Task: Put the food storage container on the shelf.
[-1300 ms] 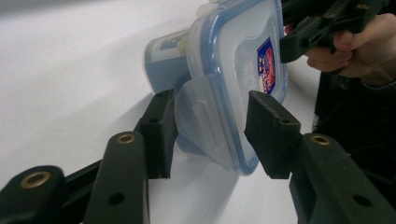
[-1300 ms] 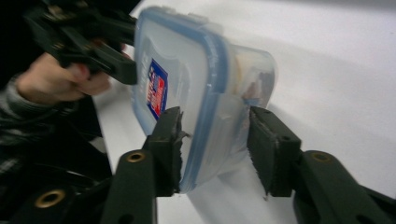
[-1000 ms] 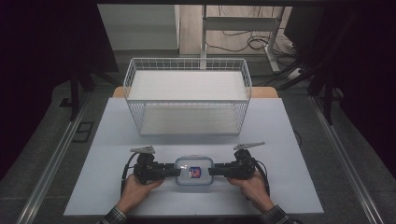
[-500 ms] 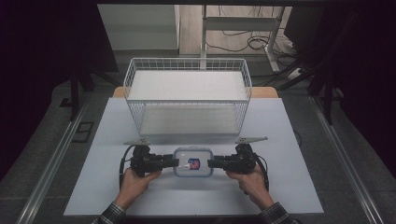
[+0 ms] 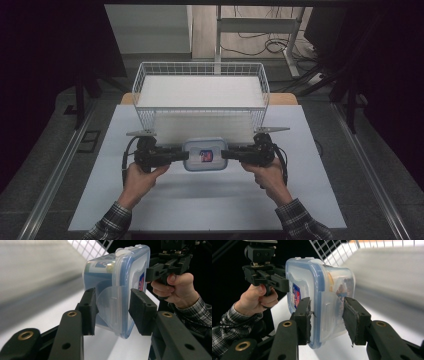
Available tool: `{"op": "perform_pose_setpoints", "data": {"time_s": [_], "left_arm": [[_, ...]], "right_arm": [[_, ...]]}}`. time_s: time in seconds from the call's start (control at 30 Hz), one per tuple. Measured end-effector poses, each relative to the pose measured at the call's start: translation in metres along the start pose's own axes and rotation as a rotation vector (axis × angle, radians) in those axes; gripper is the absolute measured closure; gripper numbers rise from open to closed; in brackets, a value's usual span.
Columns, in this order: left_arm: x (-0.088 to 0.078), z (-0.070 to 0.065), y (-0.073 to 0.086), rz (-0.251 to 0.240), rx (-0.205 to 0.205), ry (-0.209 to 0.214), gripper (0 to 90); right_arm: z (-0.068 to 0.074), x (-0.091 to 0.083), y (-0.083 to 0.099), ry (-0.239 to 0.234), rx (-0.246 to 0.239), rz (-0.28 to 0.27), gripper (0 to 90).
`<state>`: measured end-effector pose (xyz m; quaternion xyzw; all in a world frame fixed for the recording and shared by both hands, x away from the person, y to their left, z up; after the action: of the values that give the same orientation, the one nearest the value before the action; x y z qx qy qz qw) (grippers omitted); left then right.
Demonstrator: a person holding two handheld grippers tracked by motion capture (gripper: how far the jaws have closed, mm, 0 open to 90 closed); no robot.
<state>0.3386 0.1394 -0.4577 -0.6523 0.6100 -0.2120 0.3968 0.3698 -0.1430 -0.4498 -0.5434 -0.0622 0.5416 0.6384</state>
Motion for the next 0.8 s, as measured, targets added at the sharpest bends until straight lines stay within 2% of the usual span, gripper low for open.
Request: {"op": "perform_pose_setpoints", "data": {"time_s": [0.23,0.43,0.67,0.8], "left_arm": [[-0.007,-0.006,-0.033,-0.014,0.025,-0.008,58.3],[-0.012,-0.008,-0.061,-0.038,0.026,-0.012,58.2],[-0.021,-0.005,-0.097,-0.061,0.025,-0.017,58.2],[-0.024,-0.002,-0.116,-0.049,0.039,-0.019,58.2]], "right_arm": [[0.005,-0.007,-0.036,0.004,-0.018,-0.036,58.3],[0.007,-0.011,-0.063,0.014,-0.02,-0.061,58.1],[0.007,-0.01,-0.096,0.013,-0.008,-0.087,58.1],[0.005,-0.009,-0.114,0.015,-0.011,-0.1,58.1]]}}
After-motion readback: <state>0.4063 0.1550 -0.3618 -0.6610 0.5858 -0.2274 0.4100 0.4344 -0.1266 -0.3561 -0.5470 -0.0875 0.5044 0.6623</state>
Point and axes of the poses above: each handheld gripper's, and its own axes: x roughly forward along the jaws, y roughly out of its underside, z roughly to its left, the point moved 4 cm from there along x, roughly forward along the jaws, and after that the axes turned 15 degrees about y, right-handed, at the moved point
